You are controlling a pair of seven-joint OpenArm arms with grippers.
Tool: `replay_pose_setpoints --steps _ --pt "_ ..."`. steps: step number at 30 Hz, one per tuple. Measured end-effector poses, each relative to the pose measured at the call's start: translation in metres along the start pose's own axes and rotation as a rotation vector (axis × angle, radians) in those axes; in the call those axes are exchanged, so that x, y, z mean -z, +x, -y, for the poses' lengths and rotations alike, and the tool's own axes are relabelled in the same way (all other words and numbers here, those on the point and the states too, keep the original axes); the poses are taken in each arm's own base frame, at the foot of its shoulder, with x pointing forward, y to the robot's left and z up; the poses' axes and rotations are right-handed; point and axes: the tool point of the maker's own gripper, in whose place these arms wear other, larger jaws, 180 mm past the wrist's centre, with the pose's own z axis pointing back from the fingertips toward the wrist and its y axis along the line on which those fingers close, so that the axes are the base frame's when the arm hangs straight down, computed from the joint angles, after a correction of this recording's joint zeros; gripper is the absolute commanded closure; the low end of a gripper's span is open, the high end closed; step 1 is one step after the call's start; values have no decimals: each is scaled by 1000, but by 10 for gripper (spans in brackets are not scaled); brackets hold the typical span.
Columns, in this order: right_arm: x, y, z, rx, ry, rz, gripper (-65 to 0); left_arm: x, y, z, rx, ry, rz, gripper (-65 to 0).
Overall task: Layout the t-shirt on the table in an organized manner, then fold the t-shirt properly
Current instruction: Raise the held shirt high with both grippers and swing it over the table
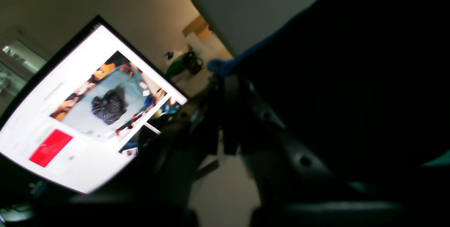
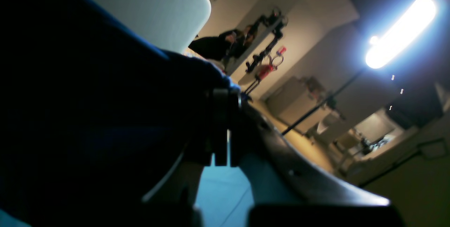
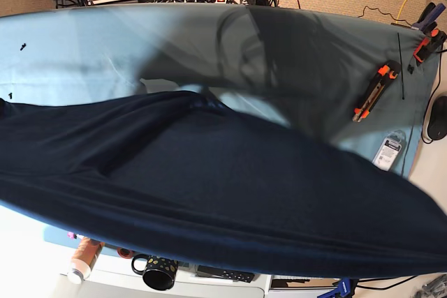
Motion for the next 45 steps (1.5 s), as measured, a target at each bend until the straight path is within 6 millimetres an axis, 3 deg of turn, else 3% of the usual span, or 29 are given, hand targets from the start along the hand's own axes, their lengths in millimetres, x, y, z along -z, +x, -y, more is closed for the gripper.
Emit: replay_pose_setpoints --steps 6,10,17,27,34,40,45 --pt "7 -26 11 131 22 -43 0 -5 2 -12 -6 31 -25 0" --pt "8 -46 2 234 84 -88 0 -2 -14 -10 -57 16 -59 0" --pt "0 -45 -22 264 137 -44 0 6 -31 -1 -147 2 -48 0" --pt "-2 -29 -20 237 113 9 0 7 -33 2 -145 -11 -52 0" --pt "-14 10 -41 48 106 77 0 -2 -21 -15 -77 29 -73 0" --pt "-12 18 -18 5 -6 104 0 -19 17 -43 42 103 -37 0" --pt "-12 34 2 -49 -92 140 0 -32 32 -66 56 161 -26 0"
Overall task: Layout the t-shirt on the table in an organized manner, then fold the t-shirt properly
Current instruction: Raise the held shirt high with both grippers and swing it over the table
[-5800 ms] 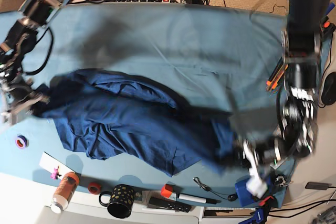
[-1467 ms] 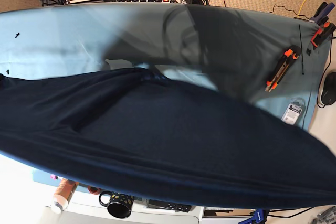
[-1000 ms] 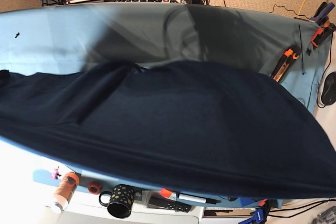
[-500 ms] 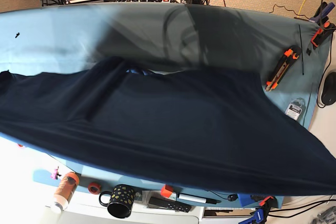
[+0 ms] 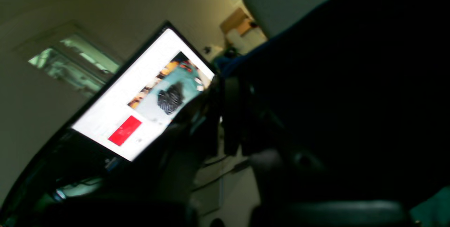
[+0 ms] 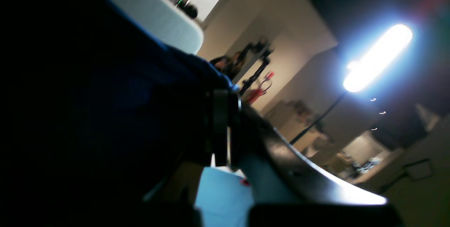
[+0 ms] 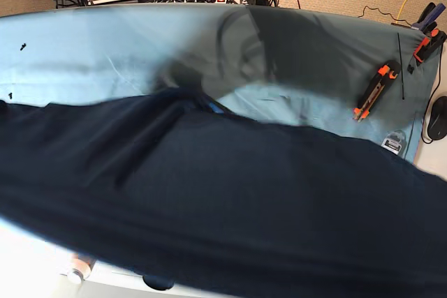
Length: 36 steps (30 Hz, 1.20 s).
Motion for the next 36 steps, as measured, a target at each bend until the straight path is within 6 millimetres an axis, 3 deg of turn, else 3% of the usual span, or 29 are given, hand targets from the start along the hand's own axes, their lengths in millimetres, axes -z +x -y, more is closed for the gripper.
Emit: replay_pose_setpoints --steps 11,17,21,27,36 --pt "12 43 27 -109 -55 97 0 -18 15 -37 33 63 -10 0" --pt "32 47 63 -102 -75 78 0 -33 47 -47 138 84 0 0" --pt "39 44 76 -61 -71 71 0 -38 54 -52 161 105 -14 0" --pt "34 33 68 22 -19 57 0 -38 52 -56 162 122 -25 0" --pt "9 43 22 -49 -18 93 0 -46 36 -70 113 170 -113 0"
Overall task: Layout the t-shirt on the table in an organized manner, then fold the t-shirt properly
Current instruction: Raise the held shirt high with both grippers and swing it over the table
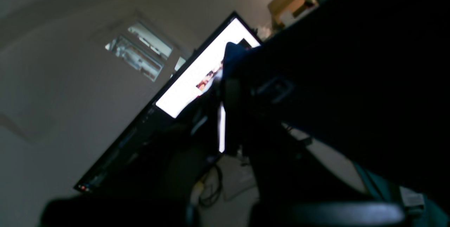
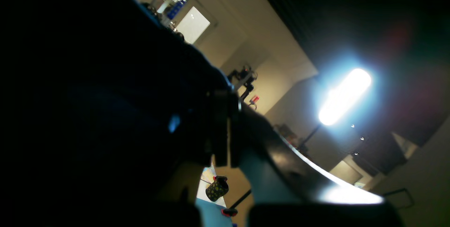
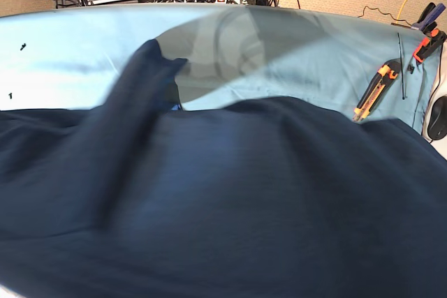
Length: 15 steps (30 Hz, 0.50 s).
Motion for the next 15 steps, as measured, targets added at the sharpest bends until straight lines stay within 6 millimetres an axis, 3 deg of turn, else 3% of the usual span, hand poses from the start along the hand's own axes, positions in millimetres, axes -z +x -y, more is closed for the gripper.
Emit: replay_pose_setpoints --steps 15 --pt "-7 -14 -9 54 -8 -23 0 -22 17 -5 -13 -13 26 0"
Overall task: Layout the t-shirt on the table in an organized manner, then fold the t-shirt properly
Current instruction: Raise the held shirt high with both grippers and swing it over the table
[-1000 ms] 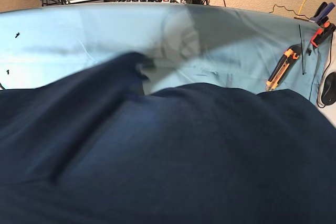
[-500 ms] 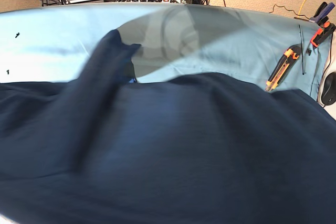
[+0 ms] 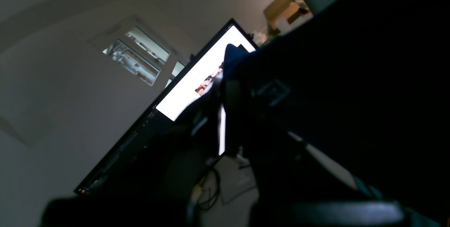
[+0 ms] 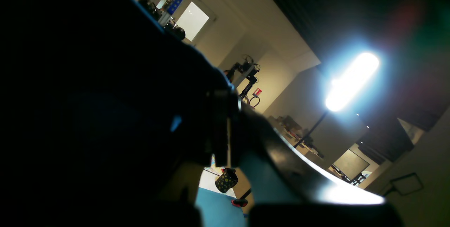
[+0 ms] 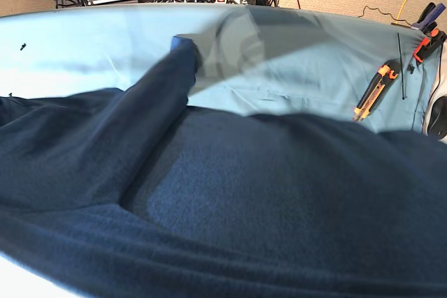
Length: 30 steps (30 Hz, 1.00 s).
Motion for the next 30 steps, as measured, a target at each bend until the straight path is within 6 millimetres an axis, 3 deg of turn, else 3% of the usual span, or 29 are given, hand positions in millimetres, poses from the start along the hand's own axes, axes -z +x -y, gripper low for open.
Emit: replay_pose_setpoints --steps 12,19,30 --pt "0 0 0 3 0 2 0 -7 5 -2 -5 5 17 0" --pt "-4 -13 -7 64 5 -16 0 -6 7 0 5 -4 15 0" --pt "-7 -25 -16 96 36 -55 0 29 -47 45 -75 -163 -113 0"
